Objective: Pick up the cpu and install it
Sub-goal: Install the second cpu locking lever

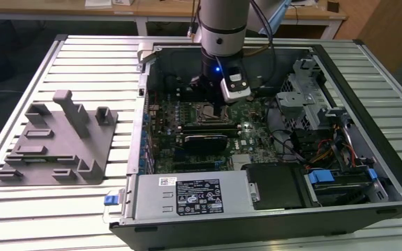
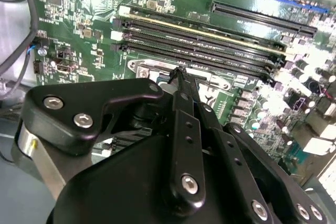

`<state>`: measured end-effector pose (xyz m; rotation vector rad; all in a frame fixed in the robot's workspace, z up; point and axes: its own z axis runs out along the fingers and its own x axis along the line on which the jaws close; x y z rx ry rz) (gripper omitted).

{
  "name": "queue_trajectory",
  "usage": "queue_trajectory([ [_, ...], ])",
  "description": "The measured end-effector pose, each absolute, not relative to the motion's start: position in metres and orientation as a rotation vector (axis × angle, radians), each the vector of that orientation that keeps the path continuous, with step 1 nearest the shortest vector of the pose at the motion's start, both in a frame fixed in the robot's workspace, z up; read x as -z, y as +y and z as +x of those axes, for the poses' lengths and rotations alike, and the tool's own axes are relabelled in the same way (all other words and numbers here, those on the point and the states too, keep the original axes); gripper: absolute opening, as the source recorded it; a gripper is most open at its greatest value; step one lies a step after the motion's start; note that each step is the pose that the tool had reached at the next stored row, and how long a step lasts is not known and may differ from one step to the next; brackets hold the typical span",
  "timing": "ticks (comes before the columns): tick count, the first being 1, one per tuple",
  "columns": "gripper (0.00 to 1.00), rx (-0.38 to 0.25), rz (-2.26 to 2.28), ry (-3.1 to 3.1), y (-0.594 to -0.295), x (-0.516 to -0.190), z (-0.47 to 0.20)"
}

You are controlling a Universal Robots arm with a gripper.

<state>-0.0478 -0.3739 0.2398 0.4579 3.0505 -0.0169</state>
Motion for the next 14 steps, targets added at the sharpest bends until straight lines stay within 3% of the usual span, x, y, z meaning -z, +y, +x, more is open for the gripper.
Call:
queue_trajectory([
  [14,0.11,0.005,0.115,3.082,-0.374,-0.2334,-0.0497],
])
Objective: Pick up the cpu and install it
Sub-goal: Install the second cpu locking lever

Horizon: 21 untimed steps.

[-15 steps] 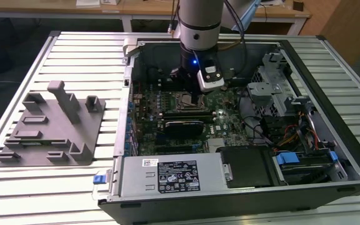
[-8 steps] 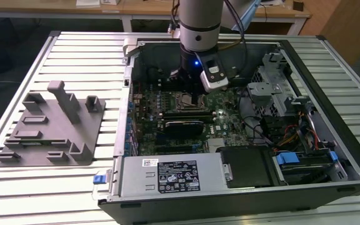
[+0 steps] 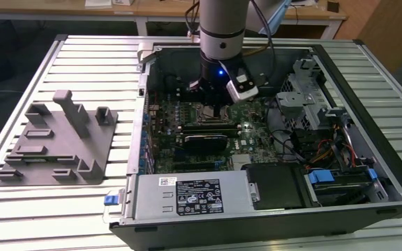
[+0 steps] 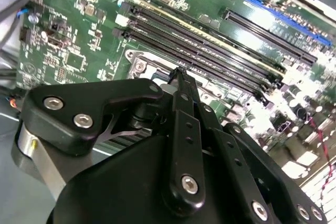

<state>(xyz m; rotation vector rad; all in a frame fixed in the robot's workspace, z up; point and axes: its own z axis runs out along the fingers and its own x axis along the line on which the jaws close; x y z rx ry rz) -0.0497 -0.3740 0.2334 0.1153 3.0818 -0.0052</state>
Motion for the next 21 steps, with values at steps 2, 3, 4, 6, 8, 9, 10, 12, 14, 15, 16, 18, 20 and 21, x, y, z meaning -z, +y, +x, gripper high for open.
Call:
queue_trajectory([
  [2,0.11,0.001,0.075,3.083,-0.374,-0.232,-0.05],
  [3,0.11,-0.001,0.065,3.083,-0.374,-0.232,-0.051],
  [4,0.11,-0.002,0.061,3.083,-0.375,-0.232,-0.053],
  [6,0.11,-0.002,0.059,3.083,-0.375,-0.231,-0.056],
  [8,0.11,-0.003,0.059,3.083,-0.377,-0.231,-0.057],
  [9,0.11,-0.003,0.059,3.083,-0.378,-0.231,-0.058],
  [10,0.11,-0.007,0.059,3.083,-0.379,-0.231,-0.059],
  [12,0.11,-0.025,0.059,3.084,-0.382,-0.23,-0.062],
  [14,0.11,-0.047,0.06,3.084,-0.384,-0.23,-0.064],
  [15,0.11,-0.056,0.06,3.084,-0.385,-0.229,-0.065],
  [16,0.11,-0.063,0.06,3.084,-0.386,-0.229,-0.067],
  [18,0.11,-0.069,0.06,3.083,-0.389,-0.227,-0.068],
  [20,0.11,-0.071,0.061,3.083,-0.391,-0.226,-0.07],
  [21,0.11,-0.072,0.06,3.083,-0.391,-0.226,-0.07],
])
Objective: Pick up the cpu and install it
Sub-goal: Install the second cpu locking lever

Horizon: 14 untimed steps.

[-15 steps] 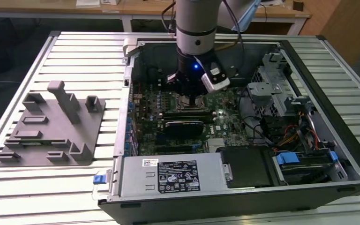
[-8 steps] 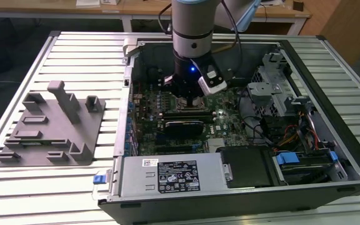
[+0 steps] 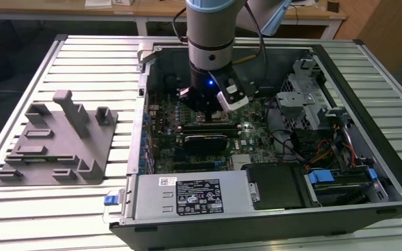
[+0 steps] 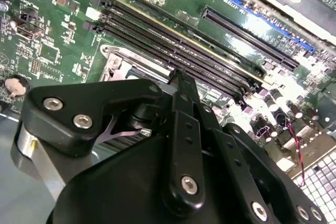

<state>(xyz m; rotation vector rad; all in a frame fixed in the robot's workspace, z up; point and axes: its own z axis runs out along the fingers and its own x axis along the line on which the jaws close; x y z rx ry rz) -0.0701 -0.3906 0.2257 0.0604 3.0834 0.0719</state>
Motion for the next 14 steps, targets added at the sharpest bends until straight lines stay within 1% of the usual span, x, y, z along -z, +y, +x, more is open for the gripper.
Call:
queue_trajectory([
  [5,0.11,-0.072,0.06,3.083,-0.391,-0.225,-0.07],
  [14,0.11,-0.074,0.06,3.083,-0.391,-0.215,-0.073],
])
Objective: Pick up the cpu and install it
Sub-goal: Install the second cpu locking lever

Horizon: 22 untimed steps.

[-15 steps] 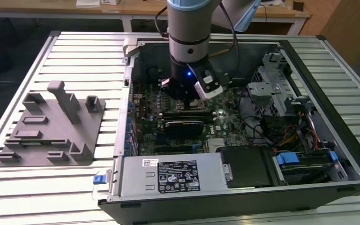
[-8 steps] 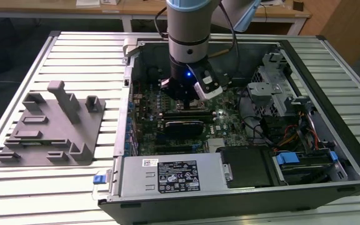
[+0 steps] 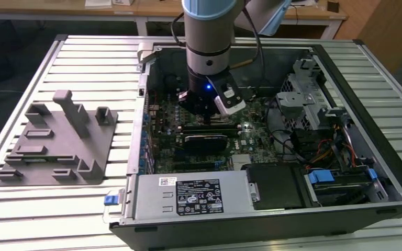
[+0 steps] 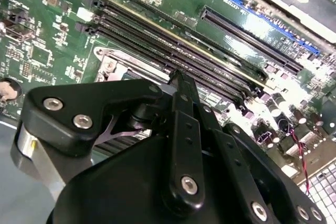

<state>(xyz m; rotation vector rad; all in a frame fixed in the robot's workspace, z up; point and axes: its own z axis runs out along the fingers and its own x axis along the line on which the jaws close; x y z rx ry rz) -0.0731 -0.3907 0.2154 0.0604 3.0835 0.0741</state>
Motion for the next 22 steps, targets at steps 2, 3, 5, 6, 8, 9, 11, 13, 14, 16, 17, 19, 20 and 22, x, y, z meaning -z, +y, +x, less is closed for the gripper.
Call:
queue_trajectory([
  [2,0.11,-0.078,0.06,3.083,-0.391,-0.213,-0.076],
  [3,0.11,-0.079,0.061,3.083,-0.391,-0.213,-0.078],
  [5,0.11,-0.08,0.061,3.083,-0.391,-0.212,-0.081],
  [6,0.11,-0.082,0.061,3.083,-0.391,-0.211,-0.082],
  [8,0.11,-0.087,0.061,3.083,-0.392,-0.211,-0.084],
  [9,0.11,-0.09,0.061,3.083,-0.393,-0.211,-0.085],
  [11,0.11,-0.1,0.061,3.083,-0.395,-0.21,-0.087],
  [13,0.11,-0.11,0.061,3.083,-0.396,-0.209,-0.088],
  [14,0.11,-0.119,0.062,3.083,-0.397,-0.209,-0.089],
  [16,0.11,-0.142,0.062,3.082,-0.398,-0.208,-0.09],
  [17,0.11,-0.154,0.063,3.081,-0.399,-0.208,-0.09],
  [19,0.11,-0.182,0.063,3.08,-0.4,-0.207,-0.09],
  [20,0.11,-0.195,0.064,3.08,-0.401,-0.206,-0.091],
  [22,0.11,-0.215,0.065,3.079,-0.402,-0.205,-0.091],
])
